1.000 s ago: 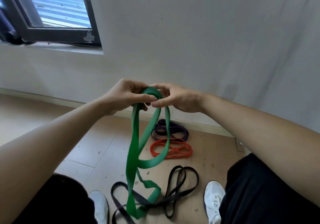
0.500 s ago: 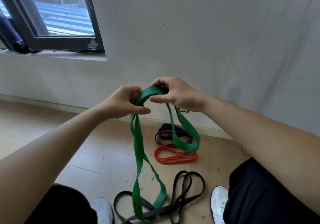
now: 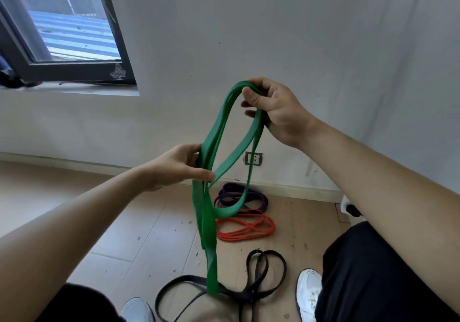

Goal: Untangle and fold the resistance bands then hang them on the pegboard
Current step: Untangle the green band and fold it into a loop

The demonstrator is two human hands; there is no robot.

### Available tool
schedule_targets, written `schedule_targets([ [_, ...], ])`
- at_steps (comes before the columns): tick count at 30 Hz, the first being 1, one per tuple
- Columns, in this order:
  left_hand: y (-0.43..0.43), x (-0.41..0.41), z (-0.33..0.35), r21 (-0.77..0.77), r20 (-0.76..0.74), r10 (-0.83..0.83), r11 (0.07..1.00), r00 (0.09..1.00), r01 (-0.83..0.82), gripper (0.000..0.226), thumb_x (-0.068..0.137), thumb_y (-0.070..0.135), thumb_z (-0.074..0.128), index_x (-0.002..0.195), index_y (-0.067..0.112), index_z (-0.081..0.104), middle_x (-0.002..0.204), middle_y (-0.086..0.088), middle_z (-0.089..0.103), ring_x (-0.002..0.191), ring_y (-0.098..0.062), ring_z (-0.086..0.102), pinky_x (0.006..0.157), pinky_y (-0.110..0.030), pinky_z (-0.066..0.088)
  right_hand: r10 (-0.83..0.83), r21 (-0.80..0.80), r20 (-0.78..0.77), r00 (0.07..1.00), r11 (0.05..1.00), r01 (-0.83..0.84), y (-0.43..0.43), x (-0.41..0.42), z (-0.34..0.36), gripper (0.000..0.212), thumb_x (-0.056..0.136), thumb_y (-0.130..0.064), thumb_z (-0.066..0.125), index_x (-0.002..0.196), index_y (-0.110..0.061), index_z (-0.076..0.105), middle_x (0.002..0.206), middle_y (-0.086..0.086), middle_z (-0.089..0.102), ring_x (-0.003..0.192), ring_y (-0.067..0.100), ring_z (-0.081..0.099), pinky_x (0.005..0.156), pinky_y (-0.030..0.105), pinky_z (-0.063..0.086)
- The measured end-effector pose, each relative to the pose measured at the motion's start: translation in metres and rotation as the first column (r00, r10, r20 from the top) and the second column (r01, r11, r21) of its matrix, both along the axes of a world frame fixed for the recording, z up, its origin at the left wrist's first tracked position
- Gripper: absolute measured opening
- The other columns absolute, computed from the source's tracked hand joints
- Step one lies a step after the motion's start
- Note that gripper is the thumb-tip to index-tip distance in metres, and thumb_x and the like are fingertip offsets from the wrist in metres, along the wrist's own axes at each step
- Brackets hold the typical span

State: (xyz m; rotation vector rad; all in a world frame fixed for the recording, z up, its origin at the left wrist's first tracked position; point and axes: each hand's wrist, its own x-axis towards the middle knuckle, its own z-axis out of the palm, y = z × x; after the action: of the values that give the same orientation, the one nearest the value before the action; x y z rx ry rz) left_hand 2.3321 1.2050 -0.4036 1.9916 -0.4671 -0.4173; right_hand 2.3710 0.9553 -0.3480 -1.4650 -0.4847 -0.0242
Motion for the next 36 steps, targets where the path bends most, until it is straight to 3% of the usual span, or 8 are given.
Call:
schedule_targets([
  [7,0.024,-0.003,0.014,-0.185,0.043,0.165,0.97,0.985,-0.155,0.05,0.074,0.019,0.084,0.121,0.016,0.068,0.091,-0.003,0.074,0.094,-0.032,0.075,0.09,-0.038,0.061,0.071,-0.29,-0.167,0.983,0.95,-0.117,-0.035,0.013,-0.024,0.026,0.09,-0.009,0.071,0.115,-0.01,0.064,0.09,-0.003,0.068,0.09,0.017,0.066,0.087,0.036,0.049],
  [11,0.026,-0.004,0.02,-0.292,0.103,0.207,0.941,0.973,-0.169,0.038,0.085,0.008,0.076,0.122,0.016,0.069,0.085,0.002,0.073,0.101,-0.036,0.073,0.09,-0.033,0.06,0.164,-0.7,-0.274,0.948,0.642,-0.313,-0.032,0.008,-0.044,0.034,0.087,-0.01,0.076,0.12,-0.005,0.065,0.109,0.022,0.068,0.105,0.038,0.065,0.103,0.054,0.049],
  [13,0.019,-0.008,0.021,-0.253,0.143,0.173,0.958,0.974,-0.133,0.039,0.09,0.0,0.069,0.125,0.017,0.068,0.086,0.002,0.073,0.099,-0.032,0.074,0.089,-0.031,0.06,0.191,-0.753,-0.292,0.937,0.558,-0.349,-0.021,0.002,-0.048,0.035,0.087,-0.016,0.078,0.118,-0.004,0.067,0.119,0.023,0.066,0.114,0.037,0.063,0.106,0.052,0.048],
  [16,0.005,-0.012,0.024,-0.208,0.2,0.151,0.972,0.968,-0.108,0.033,0.09,-0.001,0.07,0.119,0.014,0.071,0.093,-0.007,0.074,0.087,-0.025,0.073,0.081,-0.027,0.06,0.229,-0.682,-0.239,0.943,0.652,-0.331,0.001,-0.006,-0.04,0.038,0.088,-0.02,0.078,0.121,-0.008,0.064,0.121,0.016,0.069,0.112,0.027,0.067,0.094,0.031,0.053],
  [24,0.0,-0.007,0.021,-0.193,0.24,0.173,0.973,0.955,-0.128,0.038,0.085,-0.002,0.076,0.119,0.01,0.067,0.093,-0.016,0.074,0.086,-0.029,0.073,0.083,-0.035,0.06,0.24,-0.481,-0.069,0.968,0.842,-0.243,0.039,-0.01,-0.036,0.029,0.085,-0.007,0.079,0.111,-0.002,0.067,0.102,0.019,0.07,0.096,0.025,0.069,0.096,0.045,0.055],
  [28,0.008,-0.008,0.018,-0.105,0.198,0.161,0.984,0.967,-0.142,0.041,0.082,0.0,0.08,0.117,0.008,0.06,0.087,-0.013,0.073,0.079,-0.026,0.069,0.081,-0.041,0.059,0.244,-0.476,-0.045,0.969,0.847,-0.236,0.037,-0.008,-0.028,0.022,0.085,-0.006,0.079,0.105,-0.006,0.07,0.091,0.005,0.071,0.087,0.015,0.068,0.082,0.028,0.055],
  [32,0.008,-0.009,0.004,0.046,0.127,0.11,0.992,0.986,-0.117,0.023,0.082,0.006,0.081,0.1,0.007,0.067,0.088,-0.009,0.07,0.082,-0.019,0.07,0.088,-0.042,0.059,0.198,-0.371,0.006,0.98,0.911,-0.182,0.038,-0.01,-0.023,0.021,0.084,-0.003,0.078,0.101,-0.006,0.067,0.091,0.005,0.07,0.086,0.014,0.068,0.082,0.028,0.055],
  [36,0.012,-0.006,-0.01,0.038,0.03,0.115,0.992,0.993,-0.116,0.027,0.081,0.015,0.081,0.101,0.011,0.064,0.105,-0.019,0.074,0.102,-0.031,0.072,0.1,-0.048,0.055,0.136,-0.247,0.034,0.99,0.961,-0.123,0.033,-0.009,-0.017,0.018,0.086,0.001,0.075,0.098,-0.008,0.065,0.088,0.004,0.068,0.083,0.012,0.068,0.079,0.024,0.055],
])
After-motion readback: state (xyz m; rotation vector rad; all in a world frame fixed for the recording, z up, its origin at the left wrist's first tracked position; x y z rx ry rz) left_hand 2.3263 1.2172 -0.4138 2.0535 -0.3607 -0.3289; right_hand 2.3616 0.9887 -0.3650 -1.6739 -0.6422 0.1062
